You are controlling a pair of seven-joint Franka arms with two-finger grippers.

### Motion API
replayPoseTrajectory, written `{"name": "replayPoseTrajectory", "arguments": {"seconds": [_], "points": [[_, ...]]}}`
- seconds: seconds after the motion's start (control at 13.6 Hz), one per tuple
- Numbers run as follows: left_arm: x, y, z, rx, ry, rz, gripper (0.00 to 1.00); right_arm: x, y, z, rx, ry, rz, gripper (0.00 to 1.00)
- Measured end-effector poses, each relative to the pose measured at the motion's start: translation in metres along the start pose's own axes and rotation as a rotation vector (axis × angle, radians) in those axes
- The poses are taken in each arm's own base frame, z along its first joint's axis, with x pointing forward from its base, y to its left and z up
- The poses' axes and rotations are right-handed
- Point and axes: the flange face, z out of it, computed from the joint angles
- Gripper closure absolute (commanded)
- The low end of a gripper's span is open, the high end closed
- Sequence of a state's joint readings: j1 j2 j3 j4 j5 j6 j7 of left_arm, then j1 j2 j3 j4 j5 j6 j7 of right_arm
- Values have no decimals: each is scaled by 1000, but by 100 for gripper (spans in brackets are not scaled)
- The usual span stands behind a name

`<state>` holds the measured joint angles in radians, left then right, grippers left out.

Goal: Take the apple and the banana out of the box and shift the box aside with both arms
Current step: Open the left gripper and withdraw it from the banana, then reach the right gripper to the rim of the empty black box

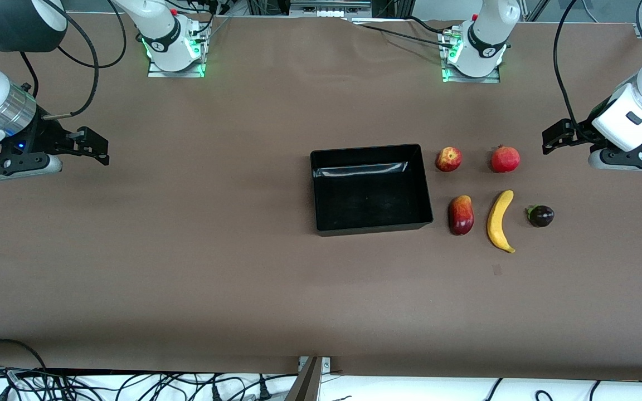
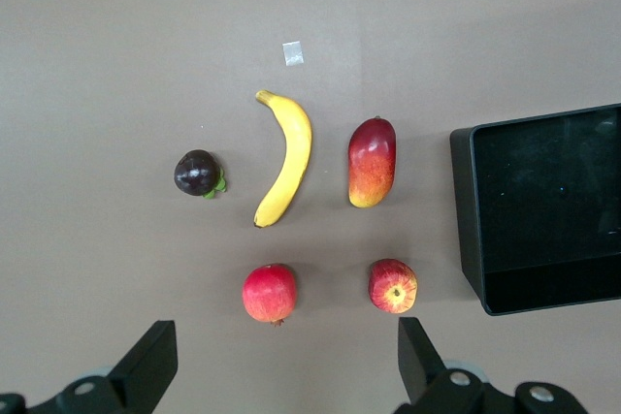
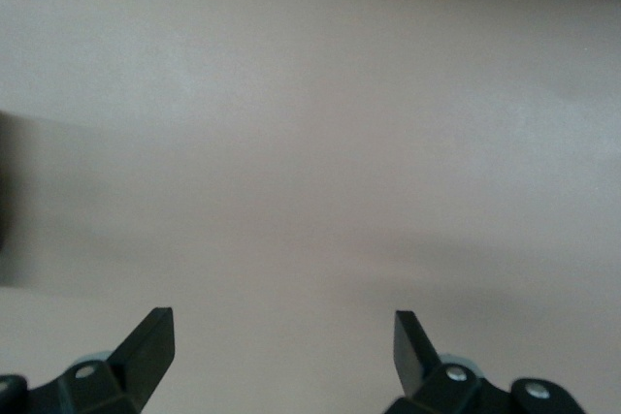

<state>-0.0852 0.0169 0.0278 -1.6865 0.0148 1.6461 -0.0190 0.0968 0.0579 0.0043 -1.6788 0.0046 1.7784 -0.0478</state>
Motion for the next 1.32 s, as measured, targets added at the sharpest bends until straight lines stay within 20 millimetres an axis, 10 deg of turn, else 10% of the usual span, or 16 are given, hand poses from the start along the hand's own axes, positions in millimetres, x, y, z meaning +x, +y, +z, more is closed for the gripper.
{"name": "replayPoseTrajectory", "arguments": {"seconds": [0.44,0.66,1.03,1.32], "points": [[0,-2,0,0,-1,-5,0,0,0,1,0,-2,0,0],[-2,-2,0,0,-8,-6,0,5,-22,38,13,-97,-50,0],[-3,-4,-1,0,-12,-8,0,11,-212,106,66,-94,-108,0],[-5,-4,0,0,-28,-9,0,-9,-370,211,91,-29,-57,0]]}}
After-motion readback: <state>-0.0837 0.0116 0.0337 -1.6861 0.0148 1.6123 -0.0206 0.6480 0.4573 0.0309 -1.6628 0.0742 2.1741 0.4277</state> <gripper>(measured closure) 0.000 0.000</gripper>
